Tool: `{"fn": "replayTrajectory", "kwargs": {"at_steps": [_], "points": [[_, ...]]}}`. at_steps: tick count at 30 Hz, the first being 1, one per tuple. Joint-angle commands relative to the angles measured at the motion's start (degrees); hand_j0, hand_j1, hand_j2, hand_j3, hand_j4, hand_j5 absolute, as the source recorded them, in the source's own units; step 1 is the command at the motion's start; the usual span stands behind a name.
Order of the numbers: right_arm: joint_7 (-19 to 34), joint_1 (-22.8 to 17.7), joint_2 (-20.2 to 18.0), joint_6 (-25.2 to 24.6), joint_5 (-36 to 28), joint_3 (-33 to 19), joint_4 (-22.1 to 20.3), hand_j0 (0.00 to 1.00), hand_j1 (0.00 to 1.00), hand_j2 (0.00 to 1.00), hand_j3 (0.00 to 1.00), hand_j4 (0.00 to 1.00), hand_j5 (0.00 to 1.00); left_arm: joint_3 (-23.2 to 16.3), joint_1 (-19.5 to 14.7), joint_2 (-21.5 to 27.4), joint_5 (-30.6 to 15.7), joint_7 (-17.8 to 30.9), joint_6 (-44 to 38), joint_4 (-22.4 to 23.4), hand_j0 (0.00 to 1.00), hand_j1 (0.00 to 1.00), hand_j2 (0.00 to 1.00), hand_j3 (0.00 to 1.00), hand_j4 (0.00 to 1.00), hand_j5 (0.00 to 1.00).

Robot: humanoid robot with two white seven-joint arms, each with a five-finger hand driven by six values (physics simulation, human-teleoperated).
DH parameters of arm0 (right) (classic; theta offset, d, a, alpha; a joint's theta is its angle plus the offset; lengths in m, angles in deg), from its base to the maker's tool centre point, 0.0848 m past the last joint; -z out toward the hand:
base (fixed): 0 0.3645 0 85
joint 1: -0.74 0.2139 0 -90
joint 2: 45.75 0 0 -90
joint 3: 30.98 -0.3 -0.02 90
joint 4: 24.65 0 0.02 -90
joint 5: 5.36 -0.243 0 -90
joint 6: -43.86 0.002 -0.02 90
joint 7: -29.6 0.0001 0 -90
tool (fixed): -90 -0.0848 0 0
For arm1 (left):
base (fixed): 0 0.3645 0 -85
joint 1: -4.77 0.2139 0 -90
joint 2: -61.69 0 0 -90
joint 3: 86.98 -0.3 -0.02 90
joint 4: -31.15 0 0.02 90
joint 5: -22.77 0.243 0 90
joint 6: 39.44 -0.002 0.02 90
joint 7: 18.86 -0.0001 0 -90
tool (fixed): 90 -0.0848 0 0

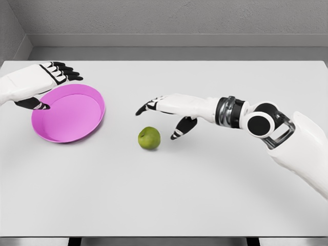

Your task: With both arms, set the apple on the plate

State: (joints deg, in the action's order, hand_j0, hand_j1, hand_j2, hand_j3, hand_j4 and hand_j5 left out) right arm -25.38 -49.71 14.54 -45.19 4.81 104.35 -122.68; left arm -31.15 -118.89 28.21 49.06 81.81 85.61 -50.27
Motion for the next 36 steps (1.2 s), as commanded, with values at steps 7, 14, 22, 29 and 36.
{"fn": "replayTrajectory", "kwargs": {"at_steps": [7,14,22,29,36], "points": [[0.0,-4.4,-20.8,0.7,-0.5,-15.3,0.0,1.0,1.0,1.0,1.0,1.0,1.0,-0.3,-0.4,-3.3,5.0,0.1,-0.1,-7.7,1.0,1.0,1.0,1.0,1.0,1.0],[0.0,-6.8,-26.9,0.8,-0.5,-19.1,0.0,1.0,1.0,1.0,1.0,1.0,1.0,-12.4,-8.9,-10.0,7.7,7.4,-0.1,-14.9,1.0,1.0,1.0,1.0,1.0,1.0],[0.0,-8.4,-26.2,0.5,-0.5,-19.3,0.2,1.0,1.0,1.0,1.0,1.0,1.0,-25.2,-15.9,-14.9,12.1,7.3,-0.1,-14.4,1.0,1.0,1.0,1.0,1.0,1.0],[0.0,-8.6,-26.1,0.5,-0.5,-19.4,-0.6,1.0,1.0,1.0,1.0,1.0,1.0,-29.1,-18.7,-15.8,13.8,7.4,-0.1,-11.4,1.0,1.0,1.0,1.0,1.0,1.0],[0.0,-9.5,-26.1,0.5,-0.5,-19.3,-0.6,1.0,1.0,1.0,1.0,1.0,1.0,-29.5,-19.2,-15.9,18.0,11.1,-0.1,-9.9,1.0,1.0,1.0,1.0,1.0,1.0]]}}
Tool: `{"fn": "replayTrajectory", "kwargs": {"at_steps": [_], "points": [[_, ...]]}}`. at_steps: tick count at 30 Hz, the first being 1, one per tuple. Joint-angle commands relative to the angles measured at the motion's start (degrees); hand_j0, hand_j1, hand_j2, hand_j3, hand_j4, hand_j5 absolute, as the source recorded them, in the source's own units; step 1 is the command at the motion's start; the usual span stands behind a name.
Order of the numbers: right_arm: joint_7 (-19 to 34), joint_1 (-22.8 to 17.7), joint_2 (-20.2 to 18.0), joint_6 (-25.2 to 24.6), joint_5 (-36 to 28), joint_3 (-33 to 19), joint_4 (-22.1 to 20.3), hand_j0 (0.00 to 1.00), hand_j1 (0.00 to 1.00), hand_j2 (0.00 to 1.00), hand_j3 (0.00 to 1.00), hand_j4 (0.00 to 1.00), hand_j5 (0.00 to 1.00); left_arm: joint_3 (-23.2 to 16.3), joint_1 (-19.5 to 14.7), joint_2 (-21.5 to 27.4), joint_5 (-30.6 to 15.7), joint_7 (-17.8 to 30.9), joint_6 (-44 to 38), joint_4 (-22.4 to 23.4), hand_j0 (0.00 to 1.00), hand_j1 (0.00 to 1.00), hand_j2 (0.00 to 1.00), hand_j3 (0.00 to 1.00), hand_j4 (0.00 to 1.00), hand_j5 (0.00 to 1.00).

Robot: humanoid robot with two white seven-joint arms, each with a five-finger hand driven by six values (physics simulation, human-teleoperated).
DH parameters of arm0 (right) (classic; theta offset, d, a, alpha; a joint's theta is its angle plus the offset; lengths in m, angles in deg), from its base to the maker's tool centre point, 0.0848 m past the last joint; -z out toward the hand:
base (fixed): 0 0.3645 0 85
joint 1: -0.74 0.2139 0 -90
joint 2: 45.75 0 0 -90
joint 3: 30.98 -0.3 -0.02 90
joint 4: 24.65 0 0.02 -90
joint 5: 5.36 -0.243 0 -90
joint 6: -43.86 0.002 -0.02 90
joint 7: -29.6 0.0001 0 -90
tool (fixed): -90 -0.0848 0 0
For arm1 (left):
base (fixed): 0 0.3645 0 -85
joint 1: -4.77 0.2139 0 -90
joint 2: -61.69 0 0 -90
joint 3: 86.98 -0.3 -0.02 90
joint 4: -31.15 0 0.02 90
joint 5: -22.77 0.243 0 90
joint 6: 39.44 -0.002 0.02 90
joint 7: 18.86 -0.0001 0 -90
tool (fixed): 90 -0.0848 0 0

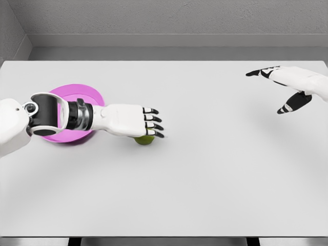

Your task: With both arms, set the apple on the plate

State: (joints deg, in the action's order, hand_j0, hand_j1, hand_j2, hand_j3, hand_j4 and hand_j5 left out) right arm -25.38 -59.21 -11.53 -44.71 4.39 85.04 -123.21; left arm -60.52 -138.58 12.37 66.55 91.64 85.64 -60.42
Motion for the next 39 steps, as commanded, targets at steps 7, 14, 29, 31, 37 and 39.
{"fn": "replayTrajectory", "kwargs": {"at_steps": [7,14,29,31,37,39], "points": [[0.0,-0.1,-0.2,0.0,-0.1,0.0,0.1,1.0,1.0,1.0,1.0,1.0,1.0,0.0,-0.7,-2.7,2.4,1.2,-0.1,0.3,1.0,1.0,1.0,1.0,1.0,1.0],[0.0,-0.1,-0.3,0.0,-0.1,-0.1,-0.1,1.0,1.0,1.0,1.0,1.0,1.0,-0.2,-0.4,-3.2,6.1,1.5,-0.1,0.3,1.0,1.0,1.0,1.0,1.0,1.0],[0.0,-0.1,-0.1,0.0,-0.1,0.0,-0.1,1.0,1.0,1.0,1.0,1.0,1.0,-1.7,-0.1,-3.7,11.8,2.9,-0.1,1.2,1.0,1.0,1.0,1.0,1.0,1.0],[0.0,-0.1,-0.1,0.0,-0.1,0.0,-0.1,1.0,1.0,1.0,1.0,1.0,1.0,-1.8,0.0,-3.8,11.4,2.8,-0.1,1.2,0.91,0.91,0.91,0.91,0.91,0.91],[0.0,-0.1,0.0,0.0,-0.1,0.0,-0.1,1.0,1.0,1.0,1.0,1.0,1.0,-2.1,0.4,-3.7,10.2,2.7,-0.1,1.0,0.45,0.45,0.45,0.45,0.45,0.45],[0.0,-0.1,0.0,0.0,-0.1,0.0,-0.2,1.0,1.0,1.0,1.0,1.0,1.0,-2.7,0.4,-3.6,10.4,2.7,-0.1,1.0,0.37,0.37,0.37,0.37,0.37,0.37]]}}
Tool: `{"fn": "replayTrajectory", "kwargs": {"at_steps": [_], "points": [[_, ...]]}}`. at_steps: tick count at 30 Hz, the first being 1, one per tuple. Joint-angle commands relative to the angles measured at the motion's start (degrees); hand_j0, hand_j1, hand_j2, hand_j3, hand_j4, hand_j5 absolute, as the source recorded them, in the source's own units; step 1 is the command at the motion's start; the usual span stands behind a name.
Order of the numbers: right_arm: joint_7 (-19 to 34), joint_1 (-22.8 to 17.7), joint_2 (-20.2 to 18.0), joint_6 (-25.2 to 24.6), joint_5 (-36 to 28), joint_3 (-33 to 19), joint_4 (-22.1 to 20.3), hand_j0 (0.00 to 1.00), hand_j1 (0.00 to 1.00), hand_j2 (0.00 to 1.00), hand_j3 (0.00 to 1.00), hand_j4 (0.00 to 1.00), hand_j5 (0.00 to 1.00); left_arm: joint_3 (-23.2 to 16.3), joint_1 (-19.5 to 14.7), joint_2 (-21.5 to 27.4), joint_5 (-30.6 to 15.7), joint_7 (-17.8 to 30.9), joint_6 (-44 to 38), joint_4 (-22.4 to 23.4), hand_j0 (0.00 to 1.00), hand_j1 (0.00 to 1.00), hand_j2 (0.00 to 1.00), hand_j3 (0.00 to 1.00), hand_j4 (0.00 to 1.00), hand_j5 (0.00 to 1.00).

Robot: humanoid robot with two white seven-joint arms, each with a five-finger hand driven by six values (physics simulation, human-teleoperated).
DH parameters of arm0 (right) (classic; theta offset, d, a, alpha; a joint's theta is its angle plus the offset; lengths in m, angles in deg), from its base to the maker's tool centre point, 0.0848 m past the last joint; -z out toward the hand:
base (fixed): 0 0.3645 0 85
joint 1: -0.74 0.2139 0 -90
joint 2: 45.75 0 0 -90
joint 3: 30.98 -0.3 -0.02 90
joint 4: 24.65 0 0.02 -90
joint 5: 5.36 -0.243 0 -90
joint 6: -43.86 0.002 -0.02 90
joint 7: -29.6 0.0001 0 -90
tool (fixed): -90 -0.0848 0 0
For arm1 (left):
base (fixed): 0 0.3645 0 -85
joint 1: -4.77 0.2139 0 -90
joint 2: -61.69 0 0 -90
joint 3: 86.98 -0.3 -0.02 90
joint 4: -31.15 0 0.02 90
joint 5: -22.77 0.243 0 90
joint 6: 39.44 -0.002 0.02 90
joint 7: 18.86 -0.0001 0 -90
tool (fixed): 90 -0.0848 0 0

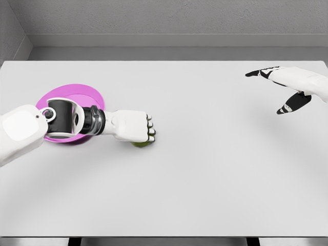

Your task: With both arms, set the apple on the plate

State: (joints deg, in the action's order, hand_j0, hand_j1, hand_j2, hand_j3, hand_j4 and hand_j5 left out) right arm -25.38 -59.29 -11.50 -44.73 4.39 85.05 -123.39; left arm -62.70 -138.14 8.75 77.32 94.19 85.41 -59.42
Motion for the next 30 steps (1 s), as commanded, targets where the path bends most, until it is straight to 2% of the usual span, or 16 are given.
{"fn": "replayTrajectory", "kwargs": {"at_steps": [1,4,9,13,15,17,22,27,30], "points": [[0.0,0.0,-0.1,0.0,-0.1,0.0,-0.1,1.0,1.0,1.0,1.0,1.0,1.0,-0.6,0.0,0.0,-0.4,0.2,0.2,0.0,0.34,0.34,0.34,0.34,0.34,0.34],[0.0,0.0,-0.1,0.0,-0.1,0.0,-0.1,1.0,1.0,1.0,1.0,1.0,1.0,-0.5,0.0,0.0,-0.7,-0.1,0.2,0.0,0.22,0.22,0.22,0.22,0.22,0.22],[0.0,0.0,-0.1,0.0,-0.1,0.0,-0.1,1.0,1.0,1.0,1.0,1.0,1.0,0.2,-0.4,0.6,-7.4,-0.1,0.2,0.2,0.21,0.21,0.21,0.21,0.21,0.21],[0.0,0.0,-0.1,0.0,-0.1,0.0,-0.1,1.0,1.0,1.0,1.0,1.0,1.0,5.2,0.0,2.4,-13.8,-0.2,0.2,1.5,0.21,0.21,0.21,0.21,0.21,0.21],[0.0,0.0,-0.1,0.0,-0.1,0.0,-0.1,1.0,1.0,1.0,1.0,1.0,1.0,7.4,0.0,2.8,-15.2,-0.2,0.2,2.9,0.21,0.21,0.21,0.21,0.21,0.21],[0.0,0.0,-0.1,0.0,-0.1,0.0,-0.1,1.0,1.0,1.0,1.0,1.0,1.0,10.1,0.0,5.6,-15.3,-0.1,0.2,3.1,0.21,0.21,0.21,0.21,0.21,0.21],[0.0,0.0,-0.1,0.0,-0.1,0.0,0.0,1.0,1.0,1.0,1.0,1.0,1.0,13.4,0.3,12.3,-15.1,0.1,0.2,3.7,0.22,0.22,0.22,0.22,0.22,0.22],[0.0,0.0,-0.1,0.0,-0.1,0.0,0.1,1.0,1.0,1.0,1.0,1.0,1.0,14.6,0.8,12.4,-14.6,0.2,0.2,10.9,0.22,0.22,0.22,0.22,0.22,0.22],[0.0,0.0,-0.1,0.1,-0.1,0.0,0.1,1.0,1.0,1.0,1.0,1.0,1.0,14.6,1.7,12.4,-14.6,0.1,0.2,11.9,0.24,0.24,0.24,0.24,0.24,0.24]]}}
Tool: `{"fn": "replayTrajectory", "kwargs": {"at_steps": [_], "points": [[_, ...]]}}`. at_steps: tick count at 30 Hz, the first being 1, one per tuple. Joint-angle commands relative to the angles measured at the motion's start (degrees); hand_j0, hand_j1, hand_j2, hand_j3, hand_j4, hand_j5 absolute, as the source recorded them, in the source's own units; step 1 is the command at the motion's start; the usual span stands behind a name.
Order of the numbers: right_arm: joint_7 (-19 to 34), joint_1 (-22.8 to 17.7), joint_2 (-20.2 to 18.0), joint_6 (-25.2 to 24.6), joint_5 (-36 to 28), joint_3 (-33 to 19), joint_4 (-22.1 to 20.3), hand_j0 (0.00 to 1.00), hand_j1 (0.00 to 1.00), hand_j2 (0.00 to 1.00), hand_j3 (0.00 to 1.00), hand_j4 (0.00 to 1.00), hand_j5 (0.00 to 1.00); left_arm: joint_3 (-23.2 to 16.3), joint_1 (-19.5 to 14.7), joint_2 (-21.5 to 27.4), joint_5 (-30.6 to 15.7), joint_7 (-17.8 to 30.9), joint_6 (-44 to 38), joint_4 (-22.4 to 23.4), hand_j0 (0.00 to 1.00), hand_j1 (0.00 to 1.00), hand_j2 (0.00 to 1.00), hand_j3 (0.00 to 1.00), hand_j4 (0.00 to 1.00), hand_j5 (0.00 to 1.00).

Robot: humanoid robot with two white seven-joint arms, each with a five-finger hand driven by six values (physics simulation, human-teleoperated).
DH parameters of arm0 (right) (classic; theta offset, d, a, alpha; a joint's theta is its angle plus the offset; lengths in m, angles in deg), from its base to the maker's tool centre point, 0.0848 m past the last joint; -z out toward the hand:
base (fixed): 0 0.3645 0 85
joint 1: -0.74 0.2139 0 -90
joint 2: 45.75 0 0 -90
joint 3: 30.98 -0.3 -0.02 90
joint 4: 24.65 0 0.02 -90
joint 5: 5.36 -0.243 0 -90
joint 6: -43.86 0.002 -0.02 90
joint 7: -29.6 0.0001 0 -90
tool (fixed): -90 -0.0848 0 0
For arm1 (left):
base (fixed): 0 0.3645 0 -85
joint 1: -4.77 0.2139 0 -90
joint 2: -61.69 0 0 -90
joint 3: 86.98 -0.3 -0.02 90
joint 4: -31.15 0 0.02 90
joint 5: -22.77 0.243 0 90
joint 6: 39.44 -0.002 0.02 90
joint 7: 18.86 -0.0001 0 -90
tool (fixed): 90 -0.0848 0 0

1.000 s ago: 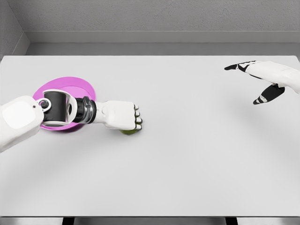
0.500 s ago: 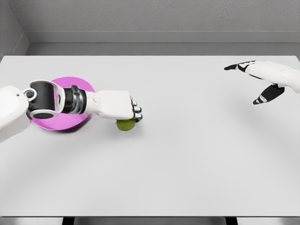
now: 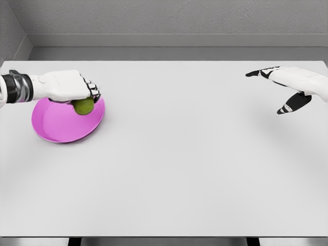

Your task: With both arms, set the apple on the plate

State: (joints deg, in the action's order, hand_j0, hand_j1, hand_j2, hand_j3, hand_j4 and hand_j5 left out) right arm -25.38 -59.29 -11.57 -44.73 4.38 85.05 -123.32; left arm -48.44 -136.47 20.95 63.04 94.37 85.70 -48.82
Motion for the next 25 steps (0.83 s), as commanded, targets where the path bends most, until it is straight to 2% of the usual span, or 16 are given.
{"fn": "replayTrajectory", "kwargs": {"at_steps": [1,2,4,10,12,14,15,25], "points": [[0.0,0.0,-0.1,0.0,-0.1,0.0,0.0,1.0,1.0,1.0,1.0,1.0,1.0,0.3,0.0,0.2,-0.3,-0.1,-0.1,1.3,0.27,0.27,0.27,0.27,0.27,0.27],[0.0,0.0,-0.1,0.0,-0.1,0.0,0.0,1.0,1.0,1.0,1.0,1.0,1.0,0.3,0.1,0.2,-0.4,-0.1,-0.1,1.4,0.43,0.43,0.43,0.43,0.43,0.43],[0.0,0.0,-0.1,0.0,-0.1,0.0,0.0,1.0,1.0,1.0,1.0,1.0,1.0,0.2,0.7,0.2,-0.5,-0.1,-0.1,2.0,0.99,0.99,0.99,0.99,0.99,0.99],[0.0,-0.1,-0.1,0.0,-0.1,0.0,0.0,1.0,1.0,1.0,1.0,1.0,1.0,1.4,1.1,0.6,-1.2,-0.2,-0.1,2.5,1.0,1.0,1.0,1.0,1.0,1.0],[0.0,-0.1,-0.2,0.0,-0.1,0.0,0.0,1.0,1.0,1.0,1.0,1.0,1.0,3.1,1.1,0.6,-7.7,-0.3,-0.1,3.9,1.0,1.0,1.0,1.0,1.0,1.0],[0.0,-0.1,-0.2,0.0,-0.1,0.0,0.0,1.0,1.0,1.0,1.0,1.0,1.0,3.4,2.2,1.3,-21.2,0.0,-0.1,9.0,1.0,1.0,1.0,1.0,1.0,1.0],[0.0,-0.1,-0.1,0.0,-0.1,0.0,-0.1,1.0,1.0,1.0,1.0,1.0,1.0,3.4,2.6,1.9,-25.0,0.1,-0.1,9.6,1.0,1.0,1.0,1.0,1.0,1.0],[0.0,-0.1,-0.1,0.0,-0.1,0.0,-0.1,1.0,1.0,1.0,1.0,1.0,1.0,3.6,2.9,2.7,-25.7,0.1,-0.1,9.5,1.0,1.0,1.0,1.0,1.0,1.0]]}}
